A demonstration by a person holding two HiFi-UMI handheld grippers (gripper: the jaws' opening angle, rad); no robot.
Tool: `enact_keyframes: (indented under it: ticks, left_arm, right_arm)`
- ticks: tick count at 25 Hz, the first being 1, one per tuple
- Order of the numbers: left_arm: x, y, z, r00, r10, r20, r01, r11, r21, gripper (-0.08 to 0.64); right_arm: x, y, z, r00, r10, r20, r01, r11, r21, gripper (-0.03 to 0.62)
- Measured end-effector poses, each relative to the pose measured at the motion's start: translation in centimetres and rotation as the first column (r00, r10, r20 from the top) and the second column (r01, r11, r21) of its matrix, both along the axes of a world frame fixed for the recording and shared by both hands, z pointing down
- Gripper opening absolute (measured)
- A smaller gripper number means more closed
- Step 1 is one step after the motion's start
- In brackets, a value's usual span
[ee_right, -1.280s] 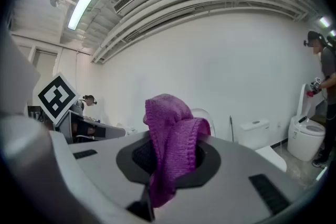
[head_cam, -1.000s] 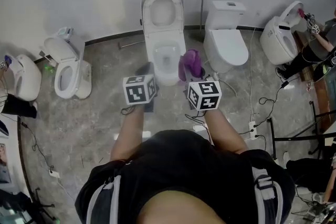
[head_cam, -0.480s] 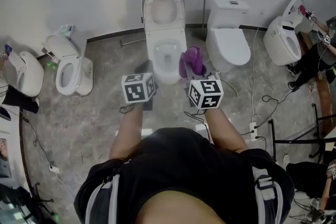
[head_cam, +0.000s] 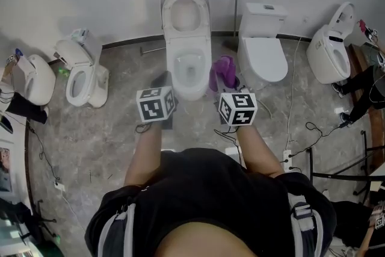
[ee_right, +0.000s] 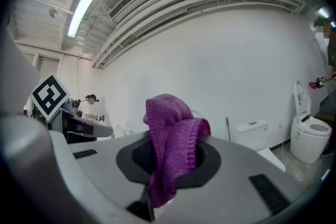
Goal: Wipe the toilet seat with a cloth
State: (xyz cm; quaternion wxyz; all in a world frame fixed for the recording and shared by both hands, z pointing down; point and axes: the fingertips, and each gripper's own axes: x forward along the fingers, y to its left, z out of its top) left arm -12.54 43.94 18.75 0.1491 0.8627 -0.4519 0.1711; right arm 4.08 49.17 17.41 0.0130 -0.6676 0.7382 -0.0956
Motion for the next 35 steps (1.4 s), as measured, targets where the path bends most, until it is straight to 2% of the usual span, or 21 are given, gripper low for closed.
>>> enact_keyframes:
  ticks: [5, 10, 13, 23, 35]
  left_arm:
    - [1.8, 1.5, 1.4, 0.998, -0.047, 0.029, 0.047, 0.999, -0.016, 0.008]
    - [2.2, 0.4, 2.8, 0.997, -0.058, 0.041, 0.06, 0.997, -0.047, 0.008]
    - [2.7, -0.8, 2.8, 0.998, -0.048, 0.046, 0.049, 0.998, -0.035, 0.008]
    - [3.2, -9.0, 3.3, 0.999, -0.028, 0.034, 0.029, 0.999, -0.025, 0.008]
    - [0.1, -23.3, 5.2, 0.999, -0.035, -0.018, 0.033, 0.995, -0.098, 0.008]
  right_arm:
    - [3.9, 0.3, 1.3, 1.0, -0.013, 0.022, 0.014, 1.0, -0.018, 0.054]
    - [4.0, -1.2, 2.1, 0.999, -0.037, 0.022, 0.037, 0.999, -0.025, 0.054]
    - [4.0, -2.4, 2.4, 0.999, -0.045, 0.019, 0.045, 0.999, -0.021, 0.054]
    - [3.2, -10.2, 2.6, 0.998, -0.061, -0.009, 0.06, 0.998, -0.013, 0.054]
    - [0.0, -24.7, 3.7, 0.995, -0.073, -0.061, 0.067, 0.993, -0.094, 0.055]
